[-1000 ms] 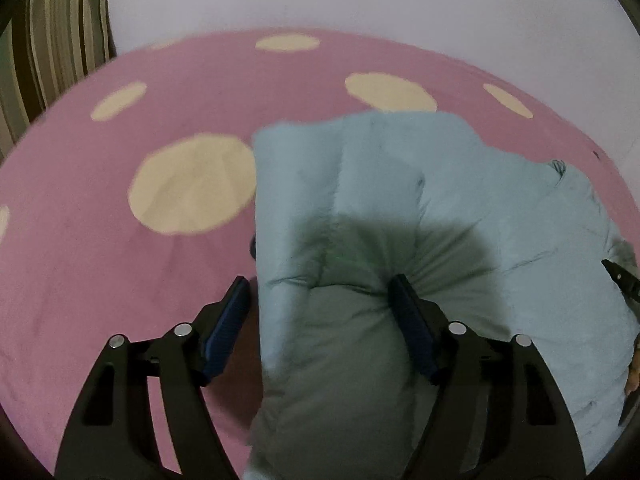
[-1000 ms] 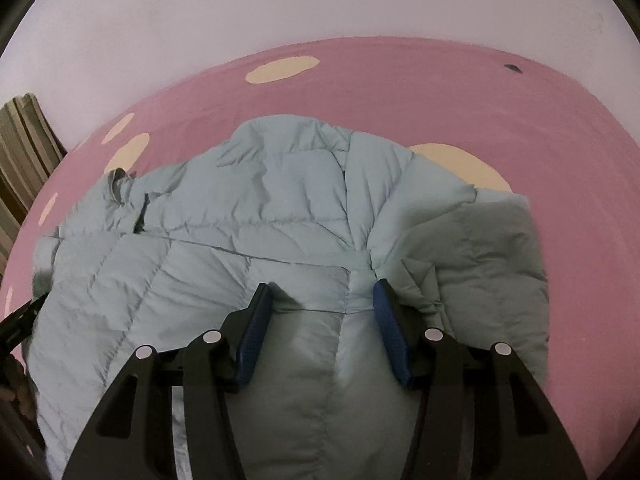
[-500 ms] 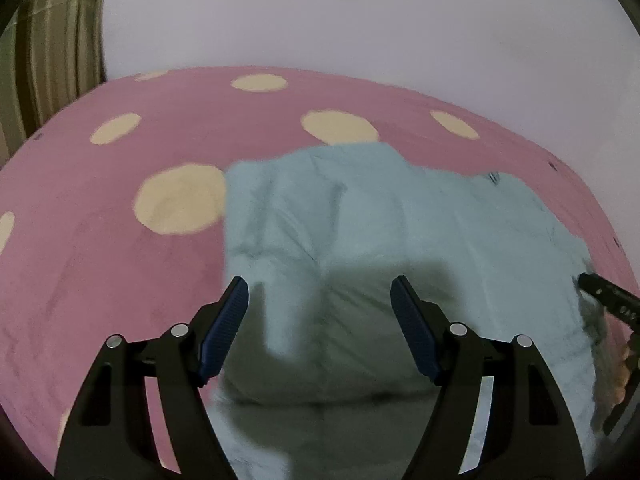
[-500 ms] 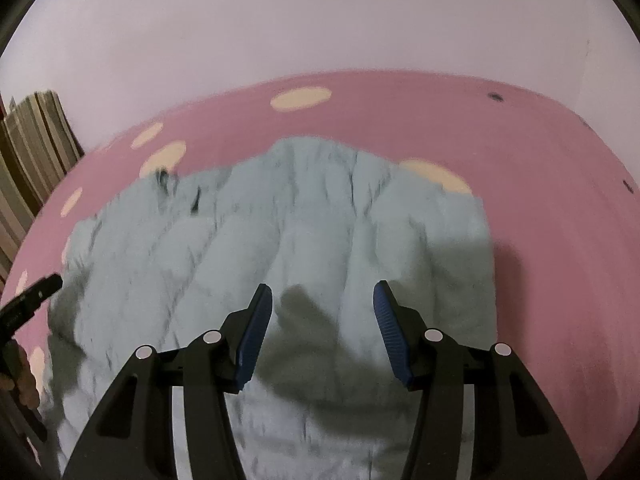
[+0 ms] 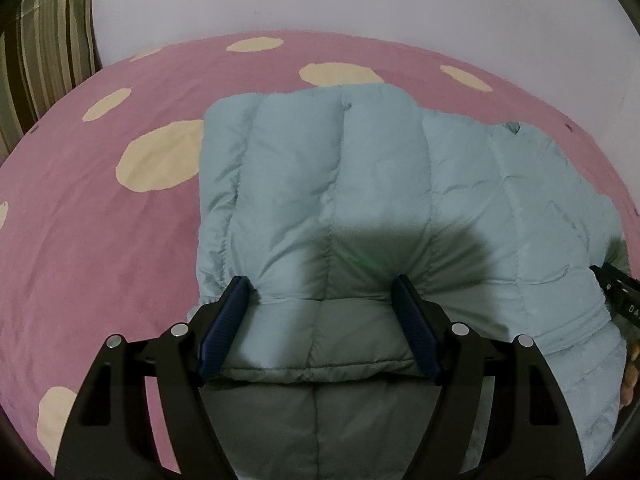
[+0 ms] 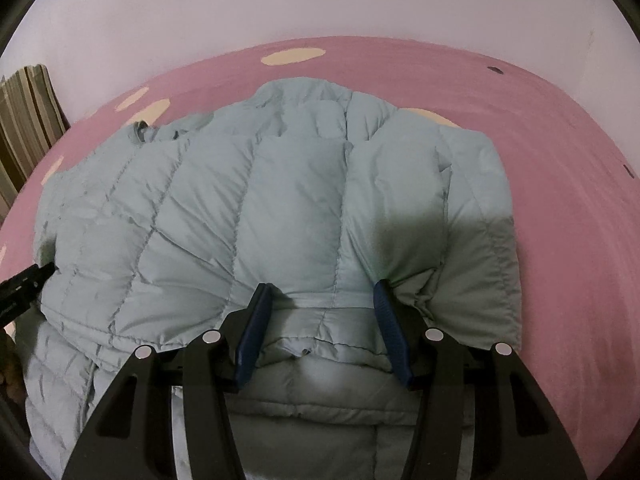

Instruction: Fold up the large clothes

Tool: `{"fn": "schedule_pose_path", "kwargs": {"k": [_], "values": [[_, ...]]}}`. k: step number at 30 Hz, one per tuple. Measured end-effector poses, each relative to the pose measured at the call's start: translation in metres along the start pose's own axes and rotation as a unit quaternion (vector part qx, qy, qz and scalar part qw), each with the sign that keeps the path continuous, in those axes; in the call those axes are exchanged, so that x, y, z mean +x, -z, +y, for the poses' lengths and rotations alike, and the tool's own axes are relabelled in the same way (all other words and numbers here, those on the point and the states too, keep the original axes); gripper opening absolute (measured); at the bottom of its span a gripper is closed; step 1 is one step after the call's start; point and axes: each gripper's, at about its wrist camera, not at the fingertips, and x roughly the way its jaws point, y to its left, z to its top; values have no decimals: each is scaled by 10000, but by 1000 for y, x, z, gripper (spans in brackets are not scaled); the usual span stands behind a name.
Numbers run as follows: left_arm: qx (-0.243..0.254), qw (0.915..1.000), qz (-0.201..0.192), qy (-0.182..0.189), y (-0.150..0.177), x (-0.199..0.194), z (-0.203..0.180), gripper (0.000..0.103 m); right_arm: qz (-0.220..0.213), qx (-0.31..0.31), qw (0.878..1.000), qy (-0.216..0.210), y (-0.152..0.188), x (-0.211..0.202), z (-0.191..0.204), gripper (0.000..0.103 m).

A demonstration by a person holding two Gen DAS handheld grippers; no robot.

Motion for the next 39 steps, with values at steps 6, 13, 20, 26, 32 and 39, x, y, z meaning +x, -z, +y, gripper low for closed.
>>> {"fn": "schedule_pose_path", "kwargs": {"k": [6,13,20,26,32,39], "values": [[-141,9996,-103,226,14,-46,21,75,-154,200,9994,-245,7,-46,-13,63],[-489,9979,-83,408,76,-109,65,76,-117,466,9983,-319,68,-109,-53,65],[-966,9934,74,621,145,-154,102,76,102,912,9952,-340,138,-151,-93,65],[-1353,9855,296,978,189,-170,116,76,268,1177,9910,-584,184,-172,-104,65],[-1438,9810,271,1277,211,-185,114,76,293,1265,9883,-799,213,-182,-102,65],[-1785,9696,320,1645,227,-193,120,76,248,1317,9840,-1177,233,-194,-98,65]]}}
